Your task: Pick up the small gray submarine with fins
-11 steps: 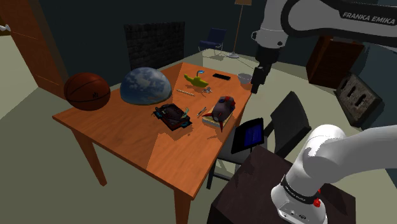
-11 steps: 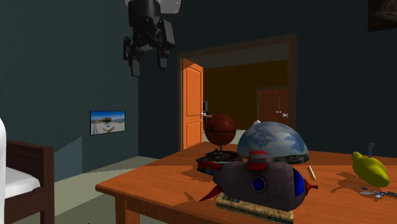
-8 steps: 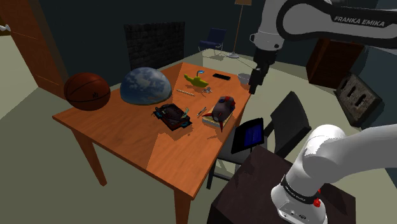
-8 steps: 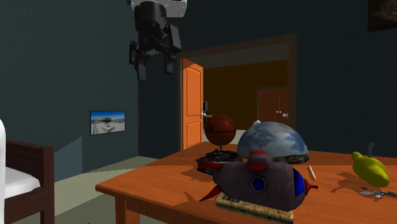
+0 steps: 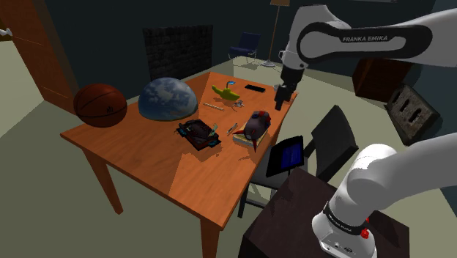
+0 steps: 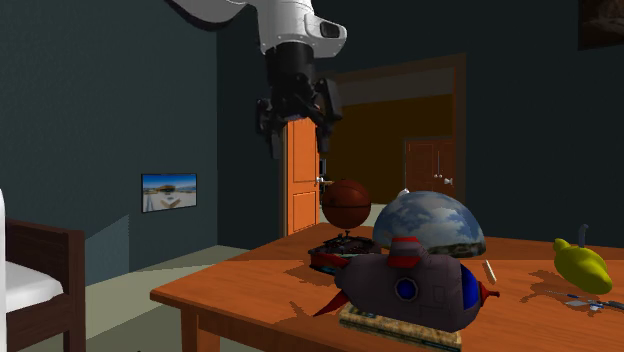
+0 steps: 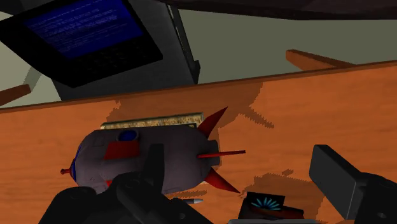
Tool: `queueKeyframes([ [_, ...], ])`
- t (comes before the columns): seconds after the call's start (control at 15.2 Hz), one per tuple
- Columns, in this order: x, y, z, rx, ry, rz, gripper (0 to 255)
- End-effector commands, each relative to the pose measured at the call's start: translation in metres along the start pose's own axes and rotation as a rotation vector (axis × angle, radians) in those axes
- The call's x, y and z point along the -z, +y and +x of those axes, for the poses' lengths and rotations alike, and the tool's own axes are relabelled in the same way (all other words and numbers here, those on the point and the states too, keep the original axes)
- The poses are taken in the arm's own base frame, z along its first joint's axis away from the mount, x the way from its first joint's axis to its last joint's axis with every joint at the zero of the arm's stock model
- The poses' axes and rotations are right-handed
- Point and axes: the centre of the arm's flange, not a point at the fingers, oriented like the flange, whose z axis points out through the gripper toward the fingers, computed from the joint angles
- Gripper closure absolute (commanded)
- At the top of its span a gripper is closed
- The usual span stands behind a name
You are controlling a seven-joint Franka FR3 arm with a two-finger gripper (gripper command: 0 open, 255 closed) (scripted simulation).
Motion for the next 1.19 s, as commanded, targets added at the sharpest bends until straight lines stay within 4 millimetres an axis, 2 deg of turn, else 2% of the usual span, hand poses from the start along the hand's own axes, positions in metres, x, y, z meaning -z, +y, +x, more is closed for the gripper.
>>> queueKeyframes([
  [0.0,-0.016,0.015,0.014,-0.008,0.015,0.001,0],
  [0.92,-0.121,0.126,0.104,-0.064,0.099,0.013,0],
  [1.12,-0.137,0.125,0.103,-0.064,0.099,0.013,0],
])
